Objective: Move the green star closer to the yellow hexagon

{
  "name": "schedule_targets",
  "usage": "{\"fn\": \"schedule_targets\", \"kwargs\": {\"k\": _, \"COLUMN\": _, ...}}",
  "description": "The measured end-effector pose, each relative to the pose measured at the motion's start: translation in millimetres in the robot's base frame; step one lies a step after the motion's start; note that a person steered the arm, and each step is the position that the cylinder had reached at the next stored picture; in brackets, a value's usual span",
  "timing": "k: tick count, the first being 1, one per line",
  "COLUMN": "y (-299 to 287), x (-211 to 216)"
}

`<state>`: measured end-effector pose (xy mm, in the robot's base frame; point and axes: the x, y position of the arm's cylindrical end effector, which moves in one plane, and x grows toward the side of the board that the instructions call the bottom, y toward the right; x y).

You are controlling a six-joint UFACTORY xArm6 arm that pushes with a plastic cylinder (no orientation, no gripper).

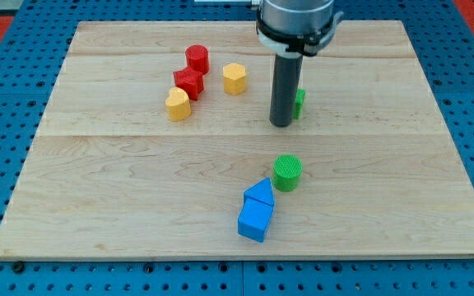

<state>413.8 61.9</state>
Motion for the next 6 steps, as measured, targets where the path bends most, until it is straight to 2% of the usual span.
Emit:
{"fn": "schedule_targets", "kwargs": {"k": 1, "y": 55.9, "x": -9.4}}
{"fn": "schedule_targets", "kwargs": {"k": 2, "y": 58.6, "x": -41.3}}
{"fn": "schedule_targets", "kwargs": {"k": 4, "y": 15.0, "x": -32.3}}
{"fn": "schedule_targets", "kwargs": {"k": 6, "y": 16.2, "x": -32.4}}
